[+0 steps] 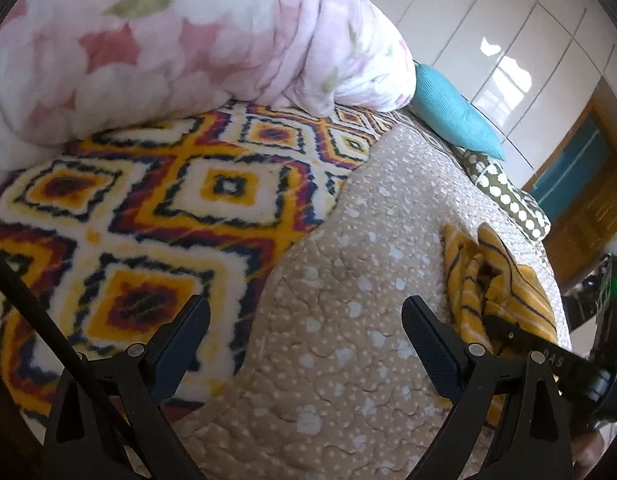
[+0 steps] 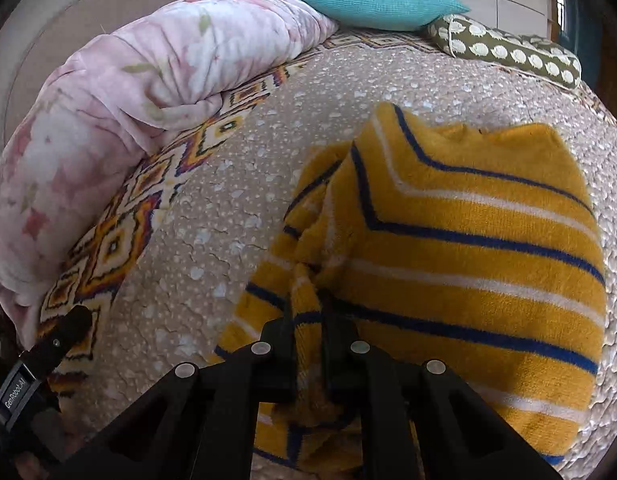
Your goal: Fold small clothes
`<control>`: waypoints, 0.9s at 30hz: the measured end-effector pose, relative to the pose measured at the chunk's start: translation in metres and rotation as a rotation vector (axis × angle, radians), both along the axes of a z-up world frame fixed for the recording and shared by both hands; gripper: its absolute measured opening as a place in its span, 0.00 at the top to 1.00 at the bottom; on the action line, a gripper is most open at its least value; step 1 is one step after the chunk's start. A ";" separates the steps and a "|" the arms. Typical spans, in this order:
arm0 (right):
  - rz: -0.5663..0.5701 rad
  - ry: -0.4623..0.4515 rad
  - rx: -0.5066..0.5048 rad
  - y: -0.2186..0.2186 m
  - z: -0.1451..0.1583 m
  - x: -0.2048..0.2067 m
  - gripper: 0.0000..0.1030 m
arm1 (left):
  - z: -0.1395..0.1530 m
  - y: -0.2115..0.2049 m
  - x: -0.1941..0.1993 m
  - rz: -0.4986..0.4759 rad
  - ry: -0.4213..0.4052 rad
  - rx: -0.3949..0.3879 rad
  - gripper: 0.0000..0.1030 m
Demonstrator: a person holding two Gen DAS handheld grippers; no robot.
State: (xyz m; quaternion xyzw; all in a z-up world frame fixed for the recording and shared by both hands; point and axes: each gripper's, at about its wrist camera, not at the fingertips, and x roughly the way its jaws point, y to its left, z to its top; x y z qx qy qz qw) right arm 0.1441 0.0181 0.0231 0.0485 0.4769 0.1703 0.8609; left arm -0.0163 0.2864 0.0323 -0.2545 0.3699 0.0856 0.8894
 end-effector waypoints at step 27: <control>0.035 -0.213 -0.047 -0.009 0.075 -0.031 0.65 | -0.001 -0.006 0.012 0.012 0.015 0.005 0.07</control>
